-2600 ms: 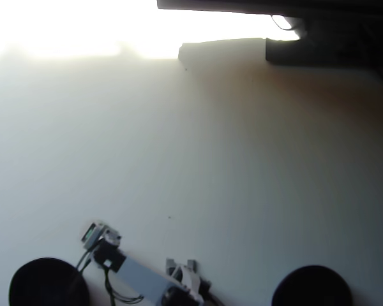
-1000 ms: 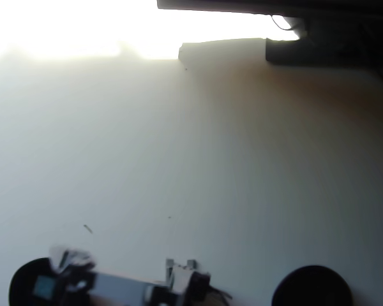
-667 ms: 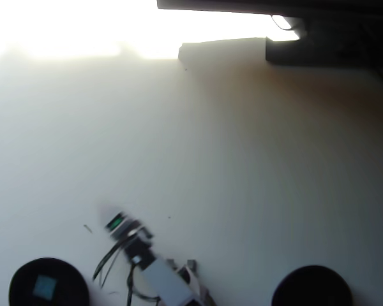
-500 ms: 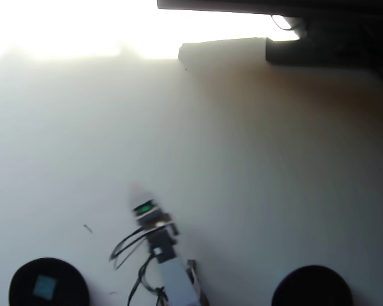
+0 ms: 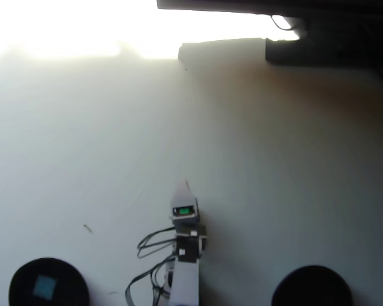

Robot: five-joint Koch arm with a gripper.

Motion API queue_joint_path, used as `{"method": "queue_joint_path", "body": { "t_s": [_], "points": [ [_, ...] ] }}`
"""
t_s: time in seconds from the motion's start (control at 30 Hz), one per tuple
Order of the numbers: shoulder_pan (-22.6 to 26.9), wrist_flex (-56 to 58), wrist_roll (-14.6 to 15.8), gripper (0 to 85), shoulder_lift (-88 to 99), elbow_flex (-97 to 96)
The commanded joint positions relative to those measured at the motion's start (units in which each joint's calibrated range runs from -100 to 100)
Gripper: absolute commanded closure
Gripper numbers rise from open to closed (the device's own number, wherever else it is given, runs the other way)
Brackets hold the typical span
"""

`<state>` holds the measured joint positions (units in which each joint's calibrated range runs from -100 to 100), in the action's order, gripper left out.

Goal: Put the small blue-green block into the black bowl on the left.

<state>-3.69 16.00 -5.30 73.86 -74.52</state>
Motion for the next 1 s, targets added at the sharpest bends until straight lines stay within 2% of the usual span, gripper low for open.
{"method": "queue_joint_path", "body": {
  "t_s": [0.0, 0.07, 0.2, 0.3, 0.43, 0.97],
  "points": [
    [-0.34, -13.45, 0.0, 39.0, -0.22, -3.67],
    [-0.1, -17.34, 0.44, 38.8, -4.39, -5.89],
    [1.51, -20.42, 3.96, 38.4, -11.46, -5.89],
    [2.83, -20.91, 4.49, 37.3, -16.39, -5.89],
    [4.44, -23.91, 4.54, 37.5, -23.57, -5.89],
    [4.93, -23.99, 4.4, 37.2, -23.57, -5.89]
  ]
}}
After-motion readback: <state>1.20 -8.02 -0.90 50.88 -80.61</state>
